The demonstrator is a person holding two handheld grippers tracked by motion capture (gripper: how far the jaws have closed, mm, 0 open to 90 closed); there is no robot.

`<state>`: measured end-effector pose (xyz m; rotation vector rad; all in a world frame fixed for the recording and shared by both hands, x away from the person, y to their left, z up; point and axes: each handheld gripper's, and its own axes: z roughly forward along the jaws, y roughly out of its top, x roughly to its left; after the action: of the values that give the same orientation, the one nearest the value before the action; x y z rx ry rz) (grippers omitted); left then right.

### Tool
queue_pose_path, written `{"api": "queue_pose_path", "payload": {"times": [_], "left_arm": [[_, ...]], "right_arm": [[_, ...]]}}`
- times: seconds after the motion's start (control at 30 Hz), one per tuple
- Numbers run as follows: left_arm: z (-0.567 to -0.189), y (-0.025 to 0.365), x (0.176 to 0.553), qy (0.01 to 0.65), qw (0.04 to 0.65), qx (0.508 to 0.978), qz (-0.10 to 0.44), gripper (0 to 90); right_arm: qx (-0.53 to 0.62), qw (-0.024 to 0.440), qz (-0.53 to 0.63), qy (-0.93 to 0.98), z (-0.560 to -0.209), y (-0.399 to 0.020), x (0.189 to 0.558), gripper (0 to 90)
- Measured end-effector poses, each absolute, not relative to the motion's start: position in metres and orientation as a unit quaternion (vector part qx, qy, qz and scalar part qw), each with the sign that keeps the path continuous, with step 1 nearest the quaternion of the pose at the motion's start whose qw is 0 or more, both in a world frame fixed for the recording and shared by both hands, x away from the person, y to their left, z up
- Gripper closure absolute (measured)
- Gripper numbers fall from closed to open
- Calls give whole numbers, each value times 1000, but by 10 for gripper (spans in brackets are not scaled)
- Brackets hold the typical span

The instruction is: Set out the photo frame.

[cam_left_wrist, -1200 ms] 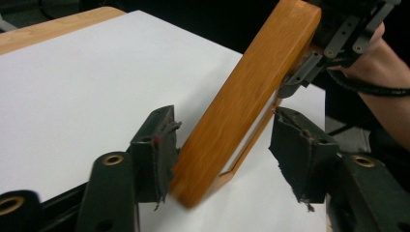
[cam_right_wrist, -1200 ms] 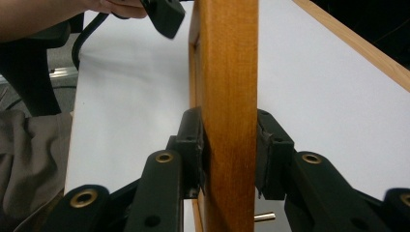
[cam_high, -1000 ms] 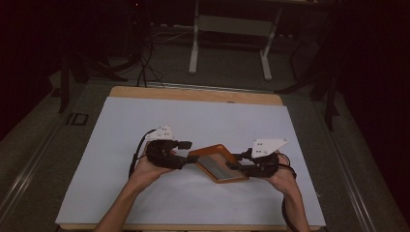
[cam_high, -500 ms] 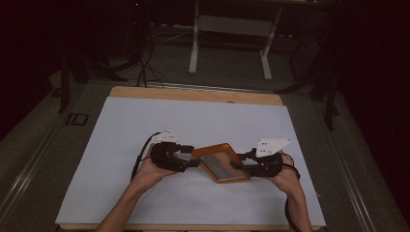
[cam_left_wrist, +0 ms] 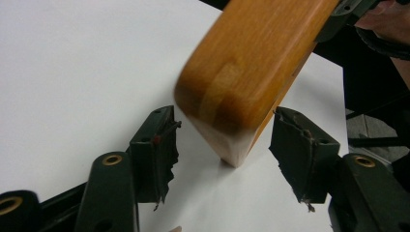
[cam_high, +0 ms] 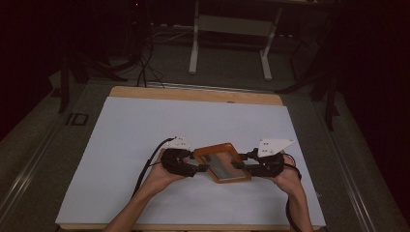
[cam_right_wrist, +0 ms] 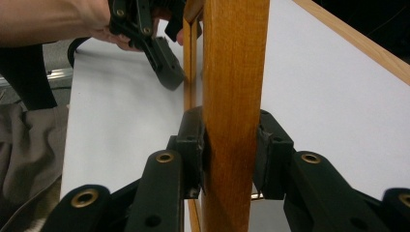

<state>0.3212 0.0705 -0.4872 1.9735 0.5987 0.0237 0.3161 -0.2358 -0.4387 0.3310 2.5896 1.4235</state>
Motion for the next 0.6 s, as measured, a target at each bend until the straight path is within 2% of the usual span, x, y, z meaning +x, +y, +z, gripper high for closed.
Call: {"api": "queue_pose_path", "payload": {"times": [0.23, 0.5, 0.6], "left_arm": [[-495, 57, 319, 249, 513, 821, 11, 453], [-494, 58, 317, 244, 512, 823, 14, 575], [-494, 59, 317, 243, 512, 824, 9, 591]], "right_arm": [[114, 83, 479, 866, -439, -236, 317, 684], [116, 86, 477, 867, -440, -239, 316, 681], [117, 86, 478, 866, -440, -239, 316, 679]]}}
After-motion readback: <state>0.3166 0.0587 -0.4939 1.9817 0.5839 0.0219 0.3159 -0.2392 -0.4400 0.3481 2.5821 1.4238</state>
